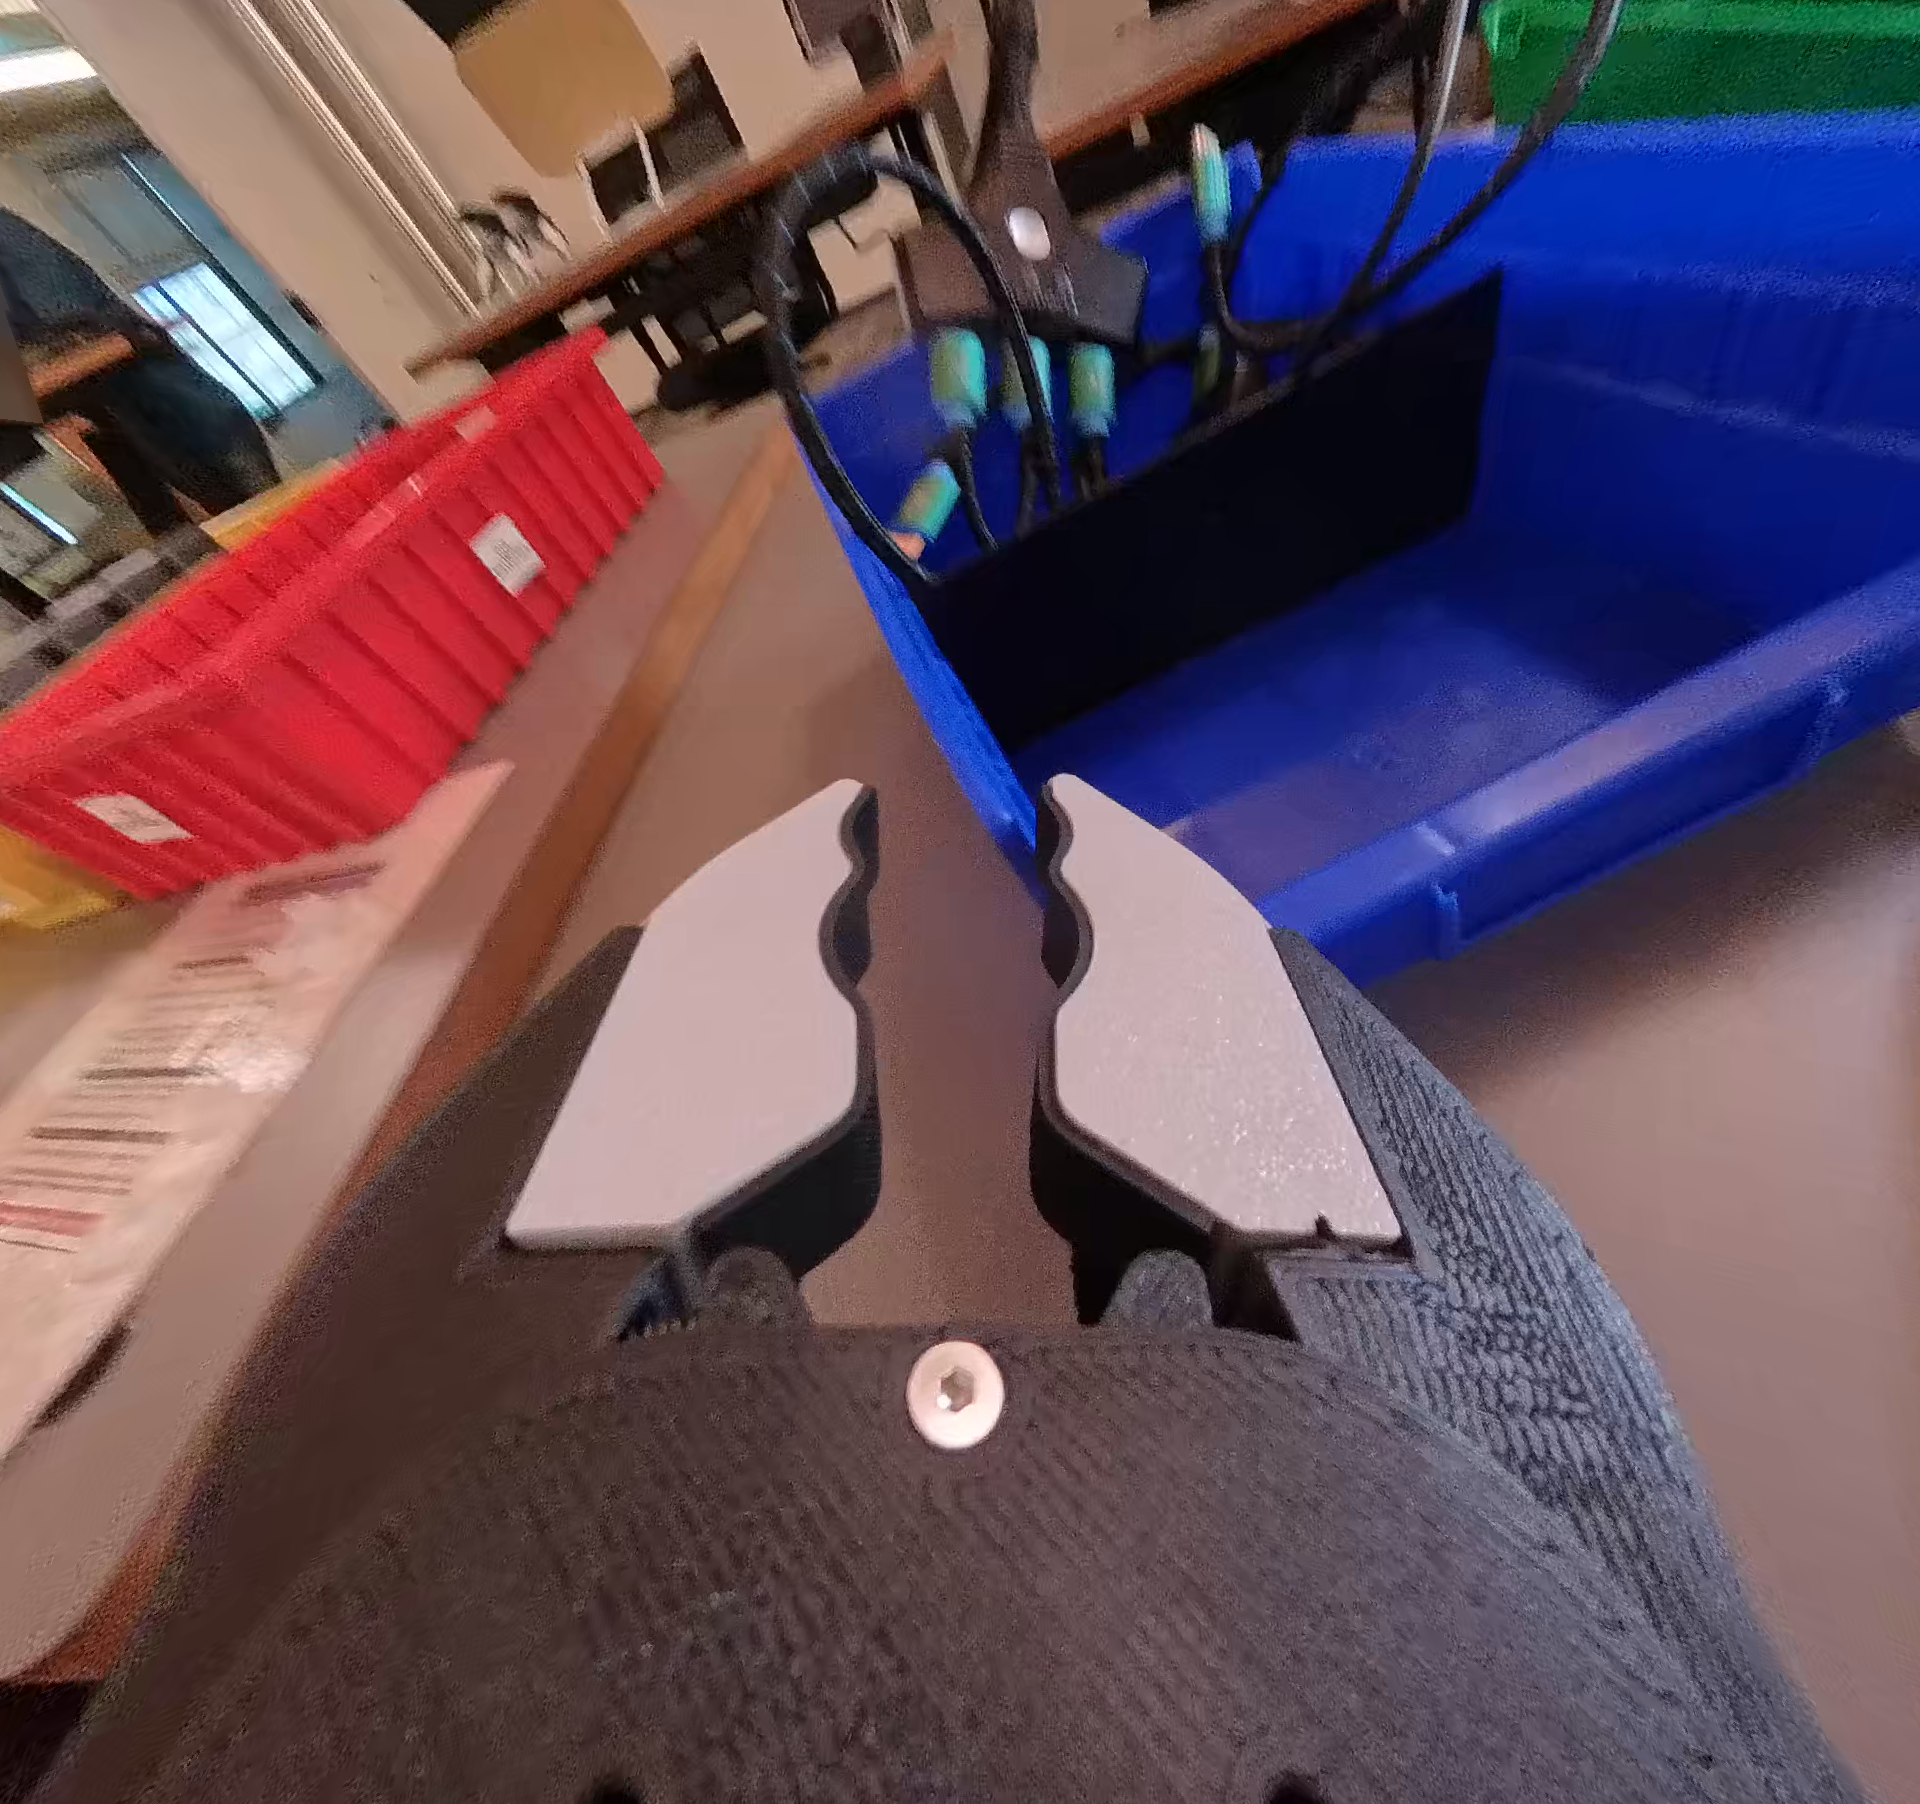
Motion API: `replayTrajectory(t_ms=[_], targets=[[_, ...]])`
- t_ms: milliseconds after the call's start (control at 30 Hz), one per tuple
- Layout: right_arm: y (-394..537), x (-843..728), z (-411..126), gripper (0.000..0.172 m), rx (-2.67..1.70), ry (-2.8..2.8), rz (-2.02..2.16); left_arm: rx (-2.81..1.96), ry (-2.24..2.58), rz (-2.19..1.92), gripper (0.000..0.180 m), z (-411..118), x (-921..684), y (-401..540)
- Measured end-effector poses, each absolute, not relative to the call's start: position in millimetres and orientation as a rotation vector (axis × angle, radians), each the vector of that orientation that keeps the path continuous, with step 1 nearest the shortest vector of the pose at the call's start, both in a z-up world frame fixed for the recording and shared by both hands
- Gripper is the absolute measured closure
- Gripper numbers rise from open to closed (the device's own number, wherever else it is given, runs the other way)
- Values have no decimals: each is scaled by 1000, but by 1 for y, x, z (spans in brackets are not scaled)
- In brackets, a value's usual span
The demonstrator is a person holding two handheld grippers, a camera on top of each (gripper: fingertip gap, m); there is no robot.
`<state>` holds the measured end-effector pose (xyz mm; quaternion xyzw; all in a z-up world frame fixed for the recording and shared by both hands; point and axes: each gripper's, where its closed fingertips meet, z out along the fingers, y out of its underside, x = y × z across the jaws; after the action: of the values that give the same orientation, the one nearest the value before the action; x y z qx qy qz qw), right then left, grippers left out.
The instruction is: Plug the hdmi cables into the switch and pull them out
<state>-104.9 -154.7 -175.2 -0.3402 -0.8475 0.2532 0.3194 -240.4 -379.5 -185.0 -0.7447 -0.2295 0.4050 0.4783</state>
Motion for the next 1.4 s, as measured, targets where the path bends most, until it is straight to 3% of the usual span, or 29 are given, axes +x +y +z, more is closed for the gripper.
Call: replayTrajectory(t_ms=[133, 167, 233, 333, 400, 433, 667, 900, 1167, 1267, 1400], targets=[[-115, -87, -227, 92, -834, -2466, 395, -1865, -249, 827, 137, -143, -190, -346], [-113, -89, -243, 98, -798, -2487, 325, -1959, -150, 757, 131, -150, -175, -327], [-100, -103, -264, 139, -689, -2402, 136, -2185, 25, 661, 120, -179, -157, -297], [-83, -87, -265, 140, -676, -2400, 22, -2575, 225, 686, 120, -242, -173, -288], [-67, -50, -260, 139, -737, -2438, 20, -2715, 330, 757, 139, -272, -192, -290], [-58, -29, -257, 139, -768, -2433, 32, -2692, 393, 816, 149, -274, -199, -283], [12, 80, -244, 141, -956, -2284, 26, -2640, 479, 808, 151, -273, -186, -230], [132, 80, -263, 138, -1020, -2209, -116, -2635, 455, 808, 151, -274, -195, -195], [200, 66, -261, 138, -1002, -2133, -164, -2596, 383, 806, 148, -273, -208, -186], [186, 55, -244, 127, -1064, -2071, 13, -2472, 293, 536, 142, -240, -189, -174], [146, 34, -204, 117, -1137, -1988, 467, -2053, 133, 306, 144, -111, -207, -152]])
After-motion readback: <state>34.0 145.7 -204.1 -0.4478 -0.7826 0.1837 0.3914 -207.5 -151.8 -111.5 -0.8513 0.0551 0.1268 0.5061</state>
